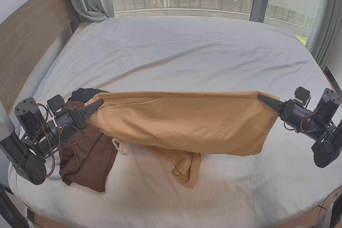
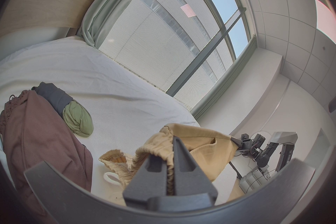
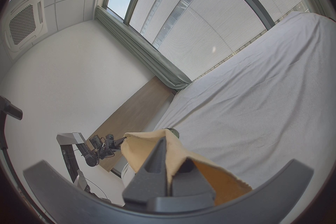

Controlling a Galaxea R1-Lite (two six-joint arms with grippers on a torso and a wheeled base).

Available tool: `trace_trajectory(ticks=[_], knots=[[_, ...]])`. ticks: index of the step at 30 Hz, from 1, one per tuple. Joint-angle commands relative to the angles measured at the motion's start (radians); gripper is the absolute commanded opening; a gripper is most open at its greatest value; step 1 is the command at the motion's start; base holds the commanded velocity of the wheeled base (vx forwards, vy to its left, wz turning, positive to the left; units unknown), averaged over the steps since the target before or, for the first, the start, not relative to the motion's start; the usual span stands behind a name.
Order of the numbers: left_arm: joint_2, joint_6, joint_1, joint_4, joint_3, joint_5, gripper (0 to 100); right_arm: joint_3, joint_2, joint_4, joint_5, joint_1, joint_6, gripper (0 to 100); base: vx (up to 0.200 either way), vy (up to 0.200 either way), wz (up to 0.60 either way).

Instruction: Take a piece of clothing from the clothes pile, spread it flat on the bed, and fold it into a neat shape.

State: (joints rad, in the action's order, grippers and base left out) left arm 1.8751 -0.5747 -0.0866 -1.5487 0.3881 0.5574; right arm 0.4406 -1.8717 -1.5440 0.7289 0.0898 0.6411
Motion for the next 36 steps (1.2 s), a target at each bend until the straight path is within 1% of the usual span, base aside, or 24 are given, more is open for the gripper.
trace_trajectory(ticks=[1,6,12,18,21,25,29,31,33,34,35,36], knots=[[-0.017,-0.002,0.001,-0.001,-0.003,-0.001,0,0.003,0.009,0.001,0.0,-0.002,0.002,0,0.0,0.0,0.0],[-0.053,-0.004,-0.004,0.007,-0.008,-0.001,0,0.01,0.005,-0.001,-0.002,-0.004,0.002,0,0.0,0.0,0.0],[-0.063,-0.001,0.002,0.065,-0.006,-0.005,0,0.021,0.002,-0.001,-0.006,-0.004,0.0,0,0.0,0.0,0.0],[-0.077,0.009,0.031,0.111,-0.005,-0.005,0,0.033,-0.024,-0.001,-0.008,-0.013,-0.003,0,0.0,0.0,0.0],[-0.073,0.009,0.031,0.111,-0.002,-0.007,0,0.036,-0.034,-0.002,-0.008,-0.018,-0.004,0,0.0,0.0,0.0],[-0.065,0.007,0.011,0.107,0.018,-0.016,0,0.044,-0.035,-0.001,-0.013,-0.013,-0.006,0,0.0,0.0,0.0],[-0.008,0.007,-0.021,0.096,0.029,-0.053,0,0.098,-0.075,0.001,-0.02,-0.013,-0.008,0,0.0,0.0,0.0],[0.03,0.009,-0.041,0.082,0.044,-0.087,0,0.132,-0.106,0.001,-0.042,-0.013,-0.008,0,0.0,0.0,0.0],[0.07,0.009,-0.056,0.05,0.068,-0.117,0,0.164,-0.127,0.001,-0.052,-0.013,-0.006,0,0.0,0.0,0.0],[0.07,0.009,-0.056,0.05,0.068,-0.117,0,0.164,-0.127,0.001,-0.052,-0.013,-0.006,0,0.0,0.0,0.0],[0.111,0.007,-0.062,0.007,0.097,-0.145,0,0.191,-0.145,0.001,-0.054,-0.013,-0.006,0,0.0,0.0,0.0],[0.124,0.007,-0.062,0.001,0.107,-0.152,0,0.199,-0.149,0.001,-0.054,-0.013,-0.004,0,0.0,0.0,0.0]])
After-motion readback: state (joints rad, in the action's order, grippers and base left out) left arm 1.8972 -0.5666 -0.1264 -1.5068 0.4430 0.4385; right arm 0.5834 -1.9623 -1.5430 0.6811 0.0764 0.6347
